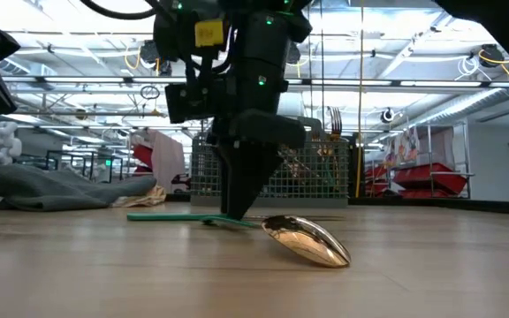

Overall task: Sort silverware
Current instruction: Put the green knife into the gray silverware basket

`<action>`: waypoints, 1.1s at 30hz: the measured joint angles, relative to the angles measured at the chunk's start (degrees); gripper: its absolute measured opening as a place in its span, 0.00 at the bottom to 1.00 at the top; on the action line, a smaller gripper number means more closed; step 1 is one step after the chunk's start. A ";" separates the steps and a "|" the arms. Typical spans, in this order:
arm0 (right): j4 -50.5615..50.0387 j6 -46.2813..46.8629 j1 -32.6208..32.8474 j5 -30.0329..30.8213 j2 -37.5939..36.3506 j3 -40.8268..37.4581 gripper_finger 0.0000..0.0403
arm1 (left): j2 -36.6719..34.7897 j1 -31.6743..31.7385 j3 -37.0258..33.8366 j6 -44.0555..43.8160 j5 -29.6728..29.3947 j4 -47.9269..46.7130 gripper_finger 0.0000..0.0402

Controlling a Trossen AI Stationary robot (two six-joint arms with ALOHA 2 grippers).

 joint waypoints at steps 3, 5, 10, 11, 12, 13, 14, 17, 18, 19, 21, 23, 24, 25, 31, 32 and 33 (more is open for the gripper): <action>-0.33 -0.08 -0.63 -1.16 1.47 0.24 0.42 | 0.00 0.00 0.00 0.15 -0.03 -0.12 0.11; -1.48 -0.75 -0.99 -1.26 2.41 0.30 0.40 | 0.00 0.00 0.00 0.13 -0.17 -0.37 0.11; -4.54 0.29 -1.54 -2.26 3.84 0.58 0.16 | 0.02 0.00 0.00 0.41 -0.44 -1.28 0.11; -4.85 0.48 -1.68 -2.76 4.16 0.69 0.10 | 0.00 0.00 0.00 0.43 -0.49 -1.31 0.11; -5.17 0.31 -1.87 -3.32 4.18 0.69 0.06 | 0.01 0.00 0.00 0.42 -0.60 -1.34 0.11; -5.39 0.15 -2.08 -3.73 4.19 0.69 0.03 | 0.01 0.01 0.00 0.42 -0.68 -1.35 0.11; -5.57 0.44 -2.15 -3.64 4.37 0.69 0.03 | 0.00 0.00 0.00 0.42 -0.68 -1.43 0.11; -6.12 0.52 -2.07 -2.47 4.42 0.71 0.01 | 0.01 0.00 0.00 0.35 -0.68 -1.43 0.11; -6.36 0.59 -1.97 -1.90 4.42 0.71 0.01 | 0.00 0.00 0.00 0.35 -0.68 -1.41 0.11; -6.54 0.83 -1.78 -1.17 4.41 0.71 0.01 | 0.00 0.00 0.00 0.35 -0.61 -1.43 0.11; -6.61 1.29 -1.48 -0.29 3.90 0.69 0.01 | 0.00 0.00 0.00 0.33 -0.26 -1.41 0.11; -6.74 2.42 -1.37 -0.19 3.24 0.77 0.00 | 0.00 0.00 0.00 0.33 -0.17 -1.41 0.11; -7.15 2.95 -1.31 0.21 3.11 1.20 0.00 | 0.00 0.00 0.00 0.33 -0.16 -1.41 0.11; -7.52 3.29 -1.28 0.52 2.77 1.65 0.00 | 0.00 0.00 0.00 0.33 -0.15 -1.42 0.11; -9.34 4.72 -1.04 6.18 0.86 2.52 0.00 | 0.00 0.00 0.00 0.33 -0.09 -1.42 0.11; -9.91 4.78 -1.04 7.68 0.52 2.43 0.00 | 0.00 0.00 0.00 0.31 -0.09 -1.42 0.11; -10.49 4.93 -1.08 9.31 0.32 2.42 0.00 | 0.00 0.00 0.00 0.33 -0.08 -1.42 0.11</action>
